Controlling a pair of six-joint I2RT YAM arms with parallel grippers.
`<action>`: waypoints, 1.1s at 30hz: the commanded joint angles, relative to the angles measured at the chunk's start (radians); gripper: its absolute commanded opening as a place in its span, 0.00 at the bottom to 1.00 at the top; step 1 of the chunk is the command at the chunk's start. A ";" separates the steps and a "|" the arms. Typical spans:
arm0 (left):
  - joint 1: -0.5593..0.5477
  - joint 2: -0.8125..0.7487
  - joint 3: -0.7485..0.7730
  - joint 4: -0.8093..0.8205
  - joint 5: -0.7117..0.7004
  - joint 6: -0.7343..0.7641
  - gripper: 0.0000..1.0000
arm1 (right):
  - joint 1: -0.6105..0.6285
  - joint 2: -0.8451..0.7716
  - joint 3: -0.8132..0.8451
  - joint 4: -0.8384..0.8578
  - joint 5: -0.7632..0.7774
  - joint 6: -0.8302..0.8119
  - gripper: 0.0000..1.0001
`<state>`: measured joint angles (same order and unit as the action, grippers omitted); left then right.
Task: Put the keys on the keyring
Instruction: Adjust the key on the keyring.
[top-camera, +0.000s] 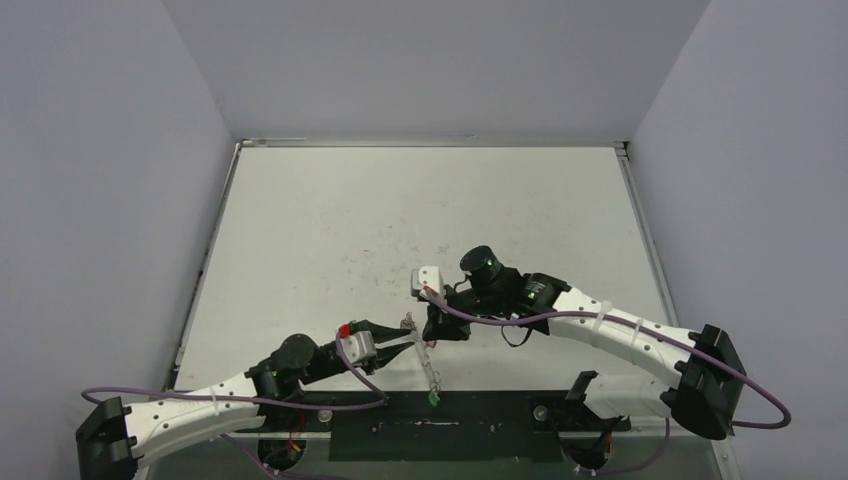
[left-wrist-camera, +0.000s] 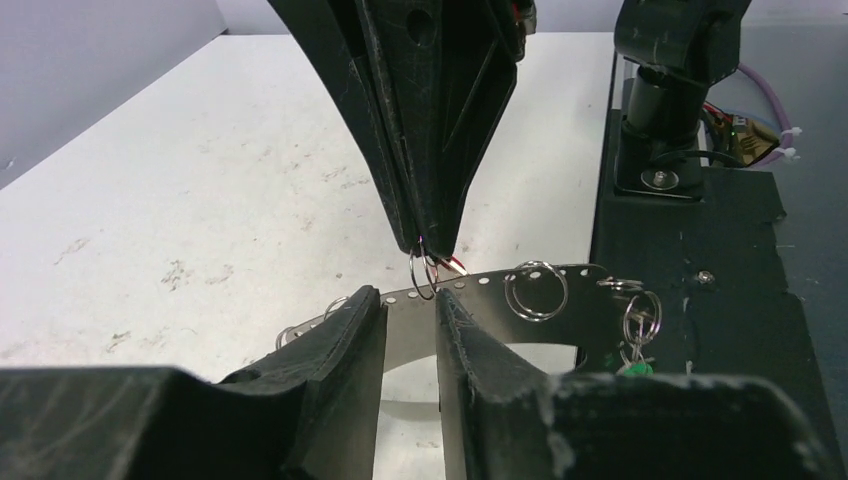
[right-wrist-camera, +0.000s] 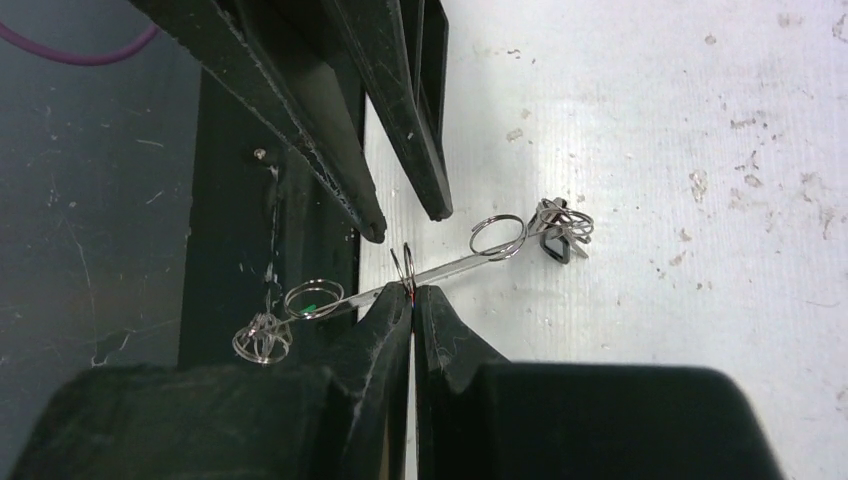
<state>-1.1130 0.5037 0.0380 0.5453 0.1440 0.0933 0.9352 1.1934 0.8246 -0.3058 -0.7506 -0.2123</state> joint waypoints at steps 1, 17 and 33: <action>-0.004 -0.020 0.080 -0.103 -0.038 0.032 0.24 | 0.044 0.069 0.164 -0.250 0.129 -0.058 0.00; -0.004 0.113 0.139 -0.146 0.040 0.050 0.07 | 0.148 0.247 0.433 -0.441 0.288 -0.018 0.00; -0.004 0.185 0.151 -0.074 0.057 0.040 0.09 | 0.152 0.251 0.420 -0.409 0.269 -0.007 0.00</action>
<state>-1.1130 0.6739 0.1432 0.4068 0.1654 0.1390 1.0824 1.4609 1.2137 -0.7803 -0.4667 -0.2325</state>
